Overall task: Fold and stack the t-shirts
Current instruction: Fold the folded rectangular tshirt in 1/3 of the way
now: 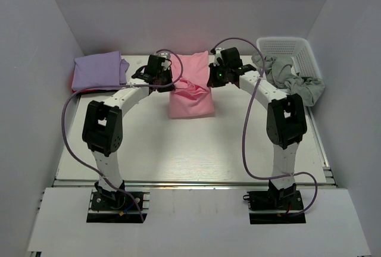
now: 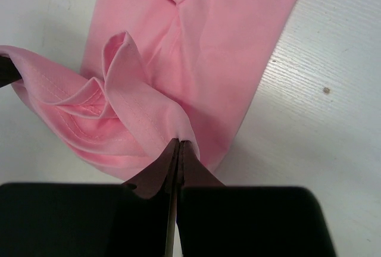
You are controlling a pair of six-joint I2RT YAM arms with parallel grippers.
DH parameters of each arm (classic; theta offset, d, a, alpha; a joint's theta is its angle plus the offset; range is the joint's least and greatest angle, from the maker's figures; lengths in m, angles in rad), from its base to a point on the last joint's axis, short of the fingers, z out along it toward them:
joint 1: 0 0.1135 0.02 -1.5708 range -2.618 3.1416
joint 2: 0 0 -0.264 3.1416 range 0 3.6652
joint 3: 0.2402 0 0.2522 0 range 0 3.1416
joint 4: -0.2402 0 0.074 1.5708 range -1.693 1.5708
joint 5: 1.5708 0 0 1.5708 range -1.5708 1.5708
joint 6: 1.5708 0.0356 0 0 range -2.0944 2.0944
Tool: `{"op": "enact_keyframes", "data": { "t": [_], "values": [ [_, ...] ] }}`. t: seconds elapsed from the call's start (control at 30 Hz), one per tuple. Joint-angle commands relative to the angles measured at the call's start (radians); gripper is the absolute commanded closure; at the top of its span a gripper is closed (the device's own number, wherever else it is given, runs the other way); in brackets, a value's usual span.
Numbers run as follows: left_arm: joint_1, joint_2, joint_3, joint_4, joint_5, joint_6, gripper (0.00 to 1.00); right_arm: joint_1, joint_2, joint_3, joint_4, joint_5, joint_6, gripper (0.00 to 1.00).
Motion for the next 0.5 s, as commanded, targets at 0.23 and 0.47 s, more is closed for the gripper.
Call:
{"op": "enact_keyframes", "data": {
  "t": [0.23, 0.47],
  "values": [
    [0.038, 0.092, 0.108, 0.011, 0.052, 0.019, 1.0, -0.042, 0.145, 0.16, 0.019, -0.091, -0.053, 1.0],
    [0.079, 0.169, 0.157, 0.032, 0.052, -0.01, 0.78, -0.063, 0.232, 0.191, 0.145, -0.167, -0.076, 0.92]
  ]
}}
